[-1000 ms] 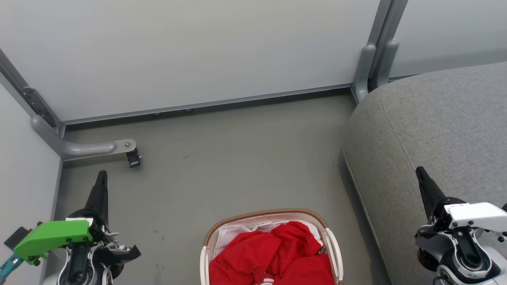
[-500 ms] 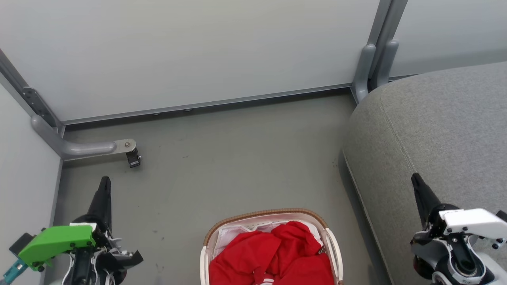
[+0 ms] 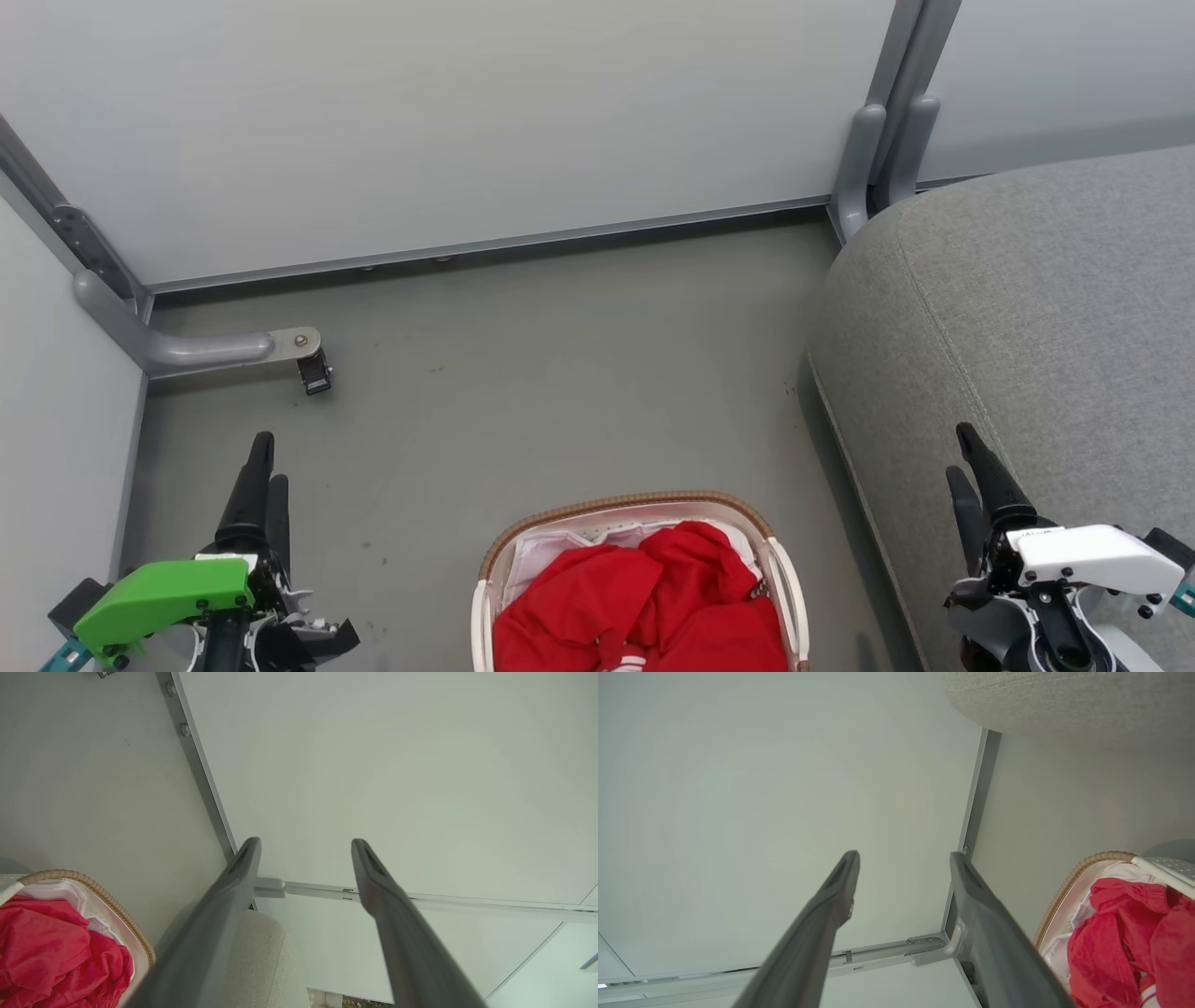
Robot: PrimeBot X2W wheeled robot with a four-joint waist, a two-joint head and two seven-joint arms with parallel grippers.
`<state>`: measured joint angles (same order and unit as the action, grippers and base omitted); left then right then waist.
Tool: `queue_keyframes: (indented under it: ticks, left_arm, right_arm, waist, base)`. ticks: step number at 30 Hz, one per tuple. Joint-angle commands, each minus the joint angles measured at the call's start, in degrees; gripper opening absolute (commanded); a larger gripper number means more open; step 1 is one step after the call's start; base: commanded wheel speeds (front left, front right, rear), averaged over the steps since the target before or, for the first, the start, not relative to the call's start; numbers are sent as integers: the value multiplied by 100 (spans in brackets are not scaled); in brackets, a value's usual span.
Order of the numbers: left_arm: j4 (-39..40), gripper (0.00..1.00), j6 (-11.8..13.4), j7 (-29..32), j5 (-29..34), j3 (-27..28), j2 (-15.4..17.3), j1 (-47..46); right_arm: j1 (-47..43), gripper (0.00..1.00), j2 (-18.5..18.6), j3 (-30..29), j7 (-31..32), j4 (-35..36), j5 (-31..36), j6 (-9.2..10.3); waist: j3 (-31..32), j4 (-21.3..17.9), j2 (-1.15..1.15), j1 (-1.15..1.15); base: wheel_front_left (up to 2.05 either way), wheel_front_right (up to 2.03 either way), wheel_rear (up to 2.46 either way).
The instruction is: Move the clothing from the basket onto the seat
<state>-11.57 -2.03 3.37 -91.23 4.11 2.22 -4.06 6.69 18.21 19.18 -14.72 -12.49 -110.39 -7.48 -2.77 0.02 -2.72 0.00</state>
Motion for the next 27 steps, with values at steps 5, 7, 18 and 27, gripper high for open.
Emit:
queue_keyframes:
  ticks: [5, 7, 18, 27]
  left_arm:
    - [177, 100, -115, -283, 519, -116, 28, 28]
    - [177, 100, -115, -283, 519, -116, 28, 28]
    - [456, 100, -182, -519, 1721, -105, 36, 110]
    - [625, 100, -180, -705, 2871, -178, 43, 210]
  right_arm:
    - [-26, 100, -183, -440, -9, 21, 903, -1]
    - [-26, 100, -183, -440, -9, 21, 903, -1]
    - [-107, 100, -383, -819, -13, 200, 2257, -1]
    - [-208, 100, -543, -1004, -17, 426, 3483, -1]
  waist:
    - [-5, 10, -3, 0]
    - [-5, 10, -3, 0]
    - [-7, 18, -3, 0]
    - [-6, 21, -3, 0]
  base:
    - [0, 0, 0]
    - [0, 0, 0]
    - [0, 0, 0]
    - [0, 0, 0]
